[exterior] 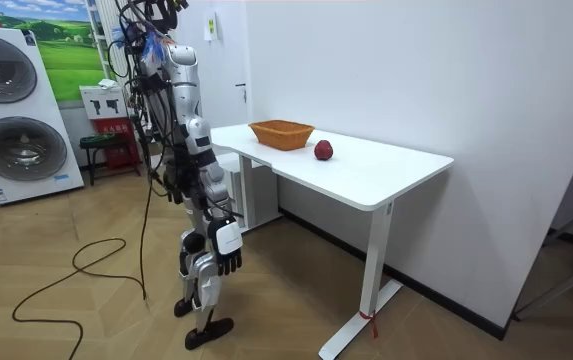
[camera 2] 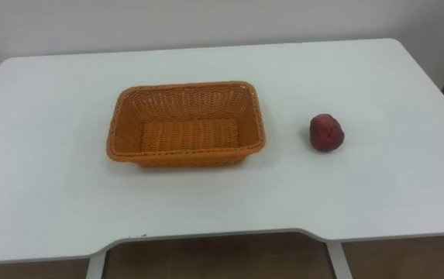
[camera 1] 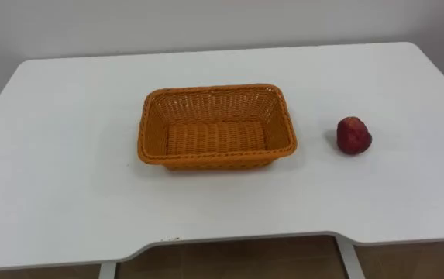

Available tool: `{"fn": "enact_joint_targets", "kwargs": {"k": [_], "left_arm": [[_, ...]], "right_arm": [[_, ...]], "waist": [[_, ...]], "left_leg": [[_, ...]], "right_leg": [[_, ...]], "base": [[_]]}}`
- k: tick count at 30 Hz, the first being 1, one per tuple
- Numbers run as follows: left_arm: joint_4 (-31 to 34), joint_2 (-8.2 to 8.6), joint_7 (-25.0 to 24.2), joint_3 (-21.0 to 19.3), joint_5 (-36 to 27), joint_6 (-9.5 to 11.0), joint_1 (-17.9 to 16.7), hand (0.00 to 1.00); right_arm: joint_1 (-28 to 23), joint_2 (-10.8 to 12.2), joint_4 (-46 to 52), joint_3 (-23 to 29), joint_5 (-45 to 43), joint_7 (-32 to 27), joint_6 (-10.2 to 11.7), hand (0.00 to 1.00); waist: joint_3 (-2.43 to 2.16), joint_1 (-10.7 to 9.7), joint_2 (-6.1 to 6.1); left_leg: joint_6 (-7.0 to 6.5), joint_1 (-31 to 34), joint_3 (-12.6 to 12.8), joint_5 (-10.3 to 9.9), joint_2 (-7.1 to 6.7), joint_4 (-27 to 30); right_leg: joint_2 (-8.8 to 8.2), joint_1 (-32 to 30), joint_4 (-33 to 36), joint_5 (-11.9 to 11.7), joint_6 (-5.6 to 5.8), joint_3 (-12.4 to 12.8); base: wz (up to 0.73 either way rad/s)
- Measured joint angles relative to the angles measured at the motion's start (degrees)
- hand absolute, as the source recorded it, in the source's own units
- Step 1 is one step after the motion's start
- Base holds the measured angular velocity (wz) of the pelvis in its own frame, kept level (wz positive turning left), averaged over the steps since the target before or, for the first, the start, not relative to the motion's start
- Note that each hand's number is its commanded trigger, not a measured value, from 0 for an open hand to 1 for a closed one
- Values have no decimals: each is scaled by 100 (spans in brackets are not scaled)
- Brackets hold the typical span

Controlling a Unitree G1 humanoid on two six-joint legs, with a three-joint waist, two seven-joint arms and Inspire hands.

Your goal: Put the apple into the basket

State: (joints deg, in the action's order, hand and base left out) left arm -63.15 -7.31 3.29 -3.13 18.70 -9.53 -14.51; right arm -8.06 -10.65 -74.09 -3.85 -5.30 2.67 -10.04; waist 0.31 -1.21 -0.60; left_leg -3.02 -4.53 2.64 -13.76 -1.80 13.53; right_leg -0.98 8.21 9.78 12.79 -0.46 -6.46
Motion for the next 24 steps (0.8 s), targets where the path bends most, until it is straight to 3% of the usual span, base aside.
{"fn": "enact_joint_targets", "kwargs": {"k": [6,10,14,19,24], "left_arm": [[29,0,-6,6,-13,4,29,0],[25,1,80,7,-55,50,66,0],[0,-2,179,-26,-68,180,57,0],[80,-23,285,-593,-119,477,-195,0],[140,-134,314,-1038,-114,635,-277,0]], "right_arm": [[-1,0,50,2,66,-12,1,0],[-42,37,49,117,833,-370,49,0],[-122,112,328,885,2847,-887,205,0],[-212,112,845,2355,5553,-1491,592,0],[-184,104,1592,3303,7187,-2174,1004,0]], "waist": [[1,16,-10],[3,-28,-8],[13,-44,-2],[14,-253,-47],[0,-364,-136]], "left_leg": [[-1,10,24,0,1,-12],[-1,-21,23,-1,1,-23],[-1,-60,56,0,11,-67],[-2,-151,177,0,7,-134],[-4,-119,194,-1,-4,-126]], "right_leg": [[3,-12,16,5,1,40],[7,12,18,5,1,70],[19,-14,62,5,1,127],[17,24,42,7,2,174],[13,33,19,4,7,172]], "base": [[-1],[-2],[-5],[-8],[-1]]}}
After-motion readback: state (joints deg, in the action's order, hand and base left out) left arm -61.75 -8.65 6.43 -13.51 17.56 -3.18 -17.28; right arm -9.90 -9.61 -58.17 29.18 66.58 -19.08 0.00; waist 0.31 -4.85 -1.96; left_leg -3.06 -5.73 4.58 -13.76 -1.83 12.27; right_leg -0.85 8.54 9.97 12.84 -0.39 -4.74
